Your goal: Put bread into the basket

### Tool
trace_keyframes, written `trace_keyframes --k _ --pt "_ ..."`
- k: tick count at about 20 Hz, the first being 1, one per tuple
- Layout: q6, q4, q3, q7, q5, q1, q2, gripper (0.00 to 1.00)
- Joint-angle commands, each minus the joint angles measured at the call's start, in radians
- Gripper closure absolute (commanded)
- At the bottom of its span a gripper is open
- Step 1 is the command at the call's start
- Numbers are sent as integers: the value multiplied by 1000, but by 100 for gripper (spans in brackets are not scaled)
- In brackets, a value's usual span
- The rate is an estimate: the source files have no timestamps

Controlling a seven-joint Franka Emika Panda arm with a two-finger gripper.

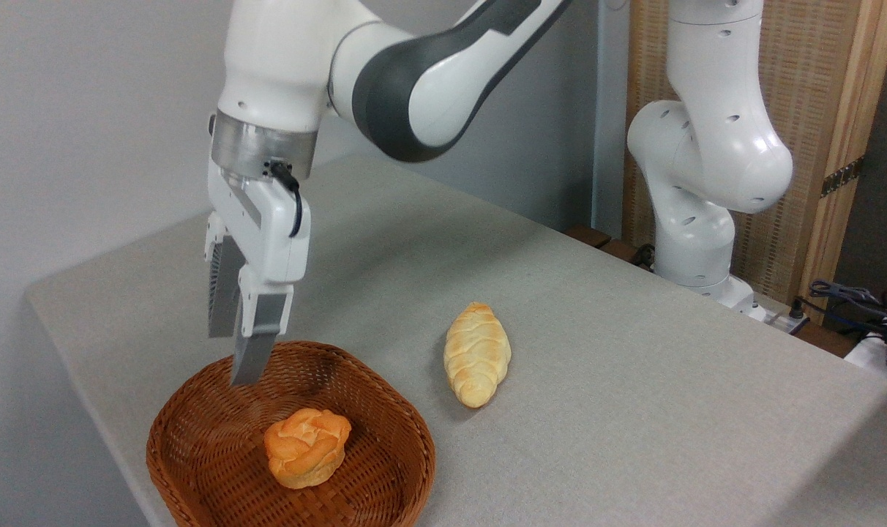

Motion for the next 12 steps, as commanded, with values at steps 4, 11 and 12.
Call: trace_keyframes --k 4,11,12 --pt "-523 253 40 -44 -18 0 -5 0" --pt "-720 307 42 -147 -1 0 -5 0" --pt "-723 307 42 -148 0 0 -7 0"
